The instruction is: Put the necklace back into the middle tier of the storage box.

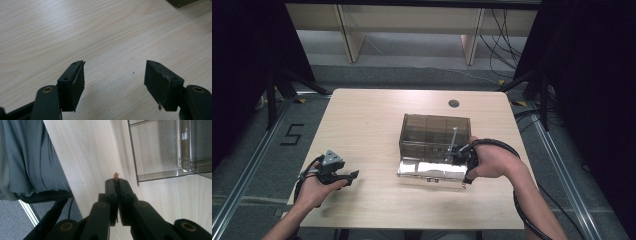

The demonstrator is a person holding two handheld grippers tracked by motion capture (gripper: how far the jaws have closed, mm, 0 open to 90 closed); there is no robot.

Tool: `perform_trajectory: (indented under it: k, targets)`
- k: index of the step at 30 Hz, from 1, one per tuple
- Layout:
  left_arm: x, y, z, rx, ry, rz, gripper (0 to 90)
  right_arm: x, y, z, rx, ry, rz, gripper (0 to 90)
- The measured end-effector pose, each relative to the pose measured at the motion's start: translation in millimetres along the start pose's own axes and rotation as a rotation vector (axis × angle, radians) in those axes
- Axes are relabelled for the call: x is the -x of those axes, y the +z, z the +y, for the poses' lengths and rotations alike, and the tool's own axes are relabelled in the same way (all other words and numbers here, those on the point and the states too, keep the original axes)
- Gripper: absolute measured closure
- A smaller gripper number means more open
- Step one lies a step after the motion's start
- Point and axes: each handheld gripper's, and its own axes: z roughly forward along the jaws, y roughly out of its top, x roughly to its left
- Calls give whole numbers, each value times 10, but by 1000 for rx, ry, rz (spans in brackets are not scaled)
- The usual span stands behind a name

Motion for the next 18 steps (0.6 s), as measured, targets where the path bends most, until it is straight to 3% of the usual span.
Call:
perform_trajectory:
  k: [3,5,6,8,9,11,18]
  targets:
    - [1,1,-1,-1,1,-3,323,15,-10,-3,11,-8,2,877]
    - [2,2,0,0,0,-3,323,13,-18,-8,9,13,1,877]
    - [4,5,-1,3,-4,-3,323,32,-14,-8,20,-7,1,877]
    - [3,6,-2,2,-4,-3,323,26,-42,-7,-5,16,-23,877]
    - [3,6,-2,2,-4,-3,323,47,-43,-8,-2,-4,-15,877]
    - [3,6,-2,1,-3,-4,323,41,-60,-4,-6,24,-22,877]
    - [5,7,-3,-1,-5,-5,323,67,-83,10,4,13,-19,877]
